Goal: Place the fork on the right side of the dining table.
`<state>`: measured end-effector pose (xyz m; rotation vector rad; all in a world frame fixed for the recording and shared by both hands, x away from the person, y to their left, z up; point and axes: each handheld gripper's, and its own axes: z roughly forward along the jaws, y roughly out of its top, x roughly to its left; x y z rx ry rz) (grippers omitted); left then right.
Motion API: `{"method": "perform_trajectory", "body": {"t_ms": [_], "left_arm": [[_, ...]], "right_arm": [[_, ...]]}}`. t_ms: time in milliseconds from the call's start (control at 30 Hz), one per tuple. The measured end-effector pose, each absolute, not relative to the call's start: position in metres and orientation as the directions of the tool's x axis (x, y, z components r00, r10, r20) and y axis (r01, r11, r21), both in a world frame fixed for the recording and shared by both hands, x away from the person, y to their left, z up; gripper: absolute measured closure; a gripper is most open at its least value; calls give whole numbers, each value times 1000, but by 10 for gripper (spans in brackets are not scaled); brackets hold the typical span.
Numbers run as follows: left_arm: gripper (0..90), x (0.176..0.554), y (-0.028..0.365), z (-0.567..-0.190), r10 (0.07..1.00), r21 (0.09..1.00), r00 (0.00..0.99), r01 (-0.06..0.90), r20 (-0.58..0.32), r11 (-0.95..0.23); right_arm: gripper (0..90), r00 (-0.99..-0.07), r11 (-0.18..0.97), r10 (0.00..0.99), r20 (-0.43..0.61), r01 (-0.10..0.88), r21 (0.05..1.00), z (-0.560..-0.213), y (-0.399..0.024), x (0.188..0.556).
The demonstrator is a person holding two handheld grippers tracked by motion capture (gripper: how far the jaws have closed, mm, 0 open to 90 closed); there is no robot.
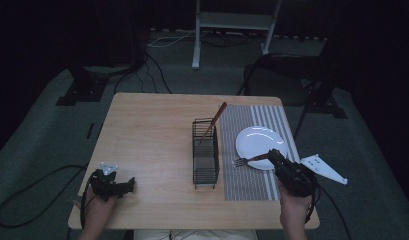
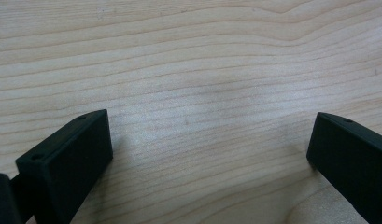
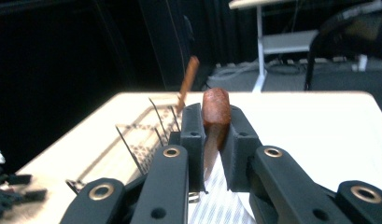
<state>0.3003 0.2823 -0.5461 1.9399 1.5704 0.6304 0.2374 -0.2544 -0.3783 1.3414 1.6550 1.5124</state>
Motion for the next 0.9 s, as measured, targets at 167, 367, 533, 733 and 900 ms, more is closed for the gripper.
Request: {"method": "perform_trajectory", "body": {"t_ms": [167, 367, 533, 733, 900], "left_arm": [[0, 300, 282, -546, 979, 680, 204, 715, 13, -158], [0, 300, 282, -546, 979, 680, 203, 716, 12, -157], [0, 300, 282, -546, 979, 680, 203, 716, 12, -157], [0, 300, 282, -546, 979, 680, 203, 716, 12, -157], [0, 300, 282, -546, 979, 681, 204, 716, 13, -158]], "right_arm": [[806, -343, -124, 902, 264, 380, 917, -402, -261, 238], [806, -305, -147, 902, 304, 446, 883, -426, -271, 240], [806, -275, -161, 904, 326, 487, 858, -442, -280, 243], [796, -265, -210, 884, 386, 511, 833, -451, -296, 246], [769, -237, -227, 882, 408, 545, 807, -458, -311, 251]]}}
